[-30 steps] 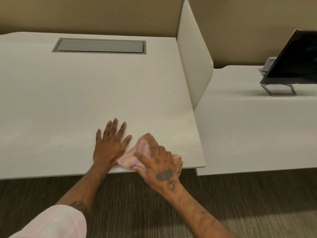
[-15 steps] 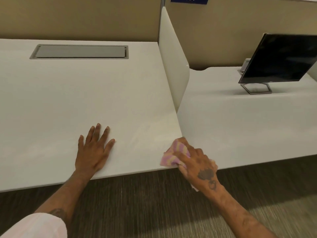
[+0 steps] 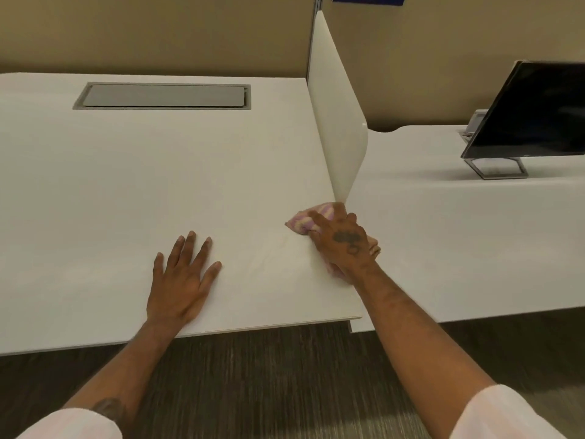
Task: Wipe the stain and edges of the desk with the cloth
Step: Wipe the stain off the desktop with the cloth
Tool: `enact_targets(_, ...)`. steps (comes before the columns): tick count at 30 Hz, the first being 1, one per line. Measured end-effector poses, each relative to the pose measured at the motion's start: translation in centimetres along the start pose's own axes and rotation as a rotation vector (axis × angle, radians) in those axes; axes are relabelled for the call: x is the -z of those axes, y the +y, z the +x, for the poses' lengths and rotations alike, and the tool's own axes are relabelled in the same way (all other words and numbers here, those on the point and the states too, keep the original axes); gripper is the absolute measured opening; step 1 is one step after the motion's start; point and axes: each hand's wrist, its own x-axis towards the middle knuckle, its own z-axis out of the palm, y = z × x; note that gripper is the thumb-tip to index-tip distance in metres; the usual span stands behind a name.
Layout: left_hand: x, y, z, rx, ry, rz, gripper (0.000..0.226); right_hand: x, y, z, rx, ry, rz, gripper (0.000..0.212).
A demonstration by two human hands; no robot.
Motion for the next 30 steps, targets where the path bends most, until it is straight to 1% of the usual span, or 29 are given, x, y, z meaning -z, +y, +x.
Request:
enact_targets(5,0.1,0.1,-0.1,0.000,0.008,-0.001,0.066,-0.5,0.6,-0.9,0.005,-0.033,-0.006,0.048)
enact_targets(12,0.1,0.0,-0.1,0.002,0.008,-0.015,0.065,-2.9,1.7,-7.2,-0.041,-0.010,0.010,0.046)
enact_targets(19,0.4,0.2,-0.3,-0.001,0.000,-0.027,0.065,-2.6,2.0,-15.5,-0.054,-0.098,0.057,0.045)
enact_targets(22,0.5,0.2,-0.3,0.005,-0.003,-0.013,0.065,-1.3,2.4,-17.7,-0.051,-0.195,0.048,0.041)
enact_targets(24,0.4,0.2,-0.3,0.004,-0.004,-0.015,0.065,0.9,2.7,-17.1,-0.046,-0.320,0.149,0.040)
enact_targets(25,0.4,0.2,-0.3,0.004,-0.006,-0.019,0.066,2.3,2.5,-16.2,-0.013,-0.362,0.242,0.049)
enact_targets(26,0.3,0.2,-0.3,0.003,-0.007,-0.023,0.066,3.6,2.0,-15.0,0.018,-0.344,0.329,0.060)
enact_targets(27,0.3,0.1,-0.2,0.000,-0.006,-0.022,0.067,4.5,1.4,-13.3,0.024,-0.298,0.393,0.062)
enact_targets(29,0.2,0.0,-0.2,-0.003,-0.003,-0.015,0.068,4.8,0.0,-9.6,0.011,-0.209,0.439,0.040)
enact_targets(30,0.2,0.0,-0.1,-0.007,0.003,-0.010,0.068,4.6,-0.8,-8.1,0.010,-0.171,0.433,0.033)
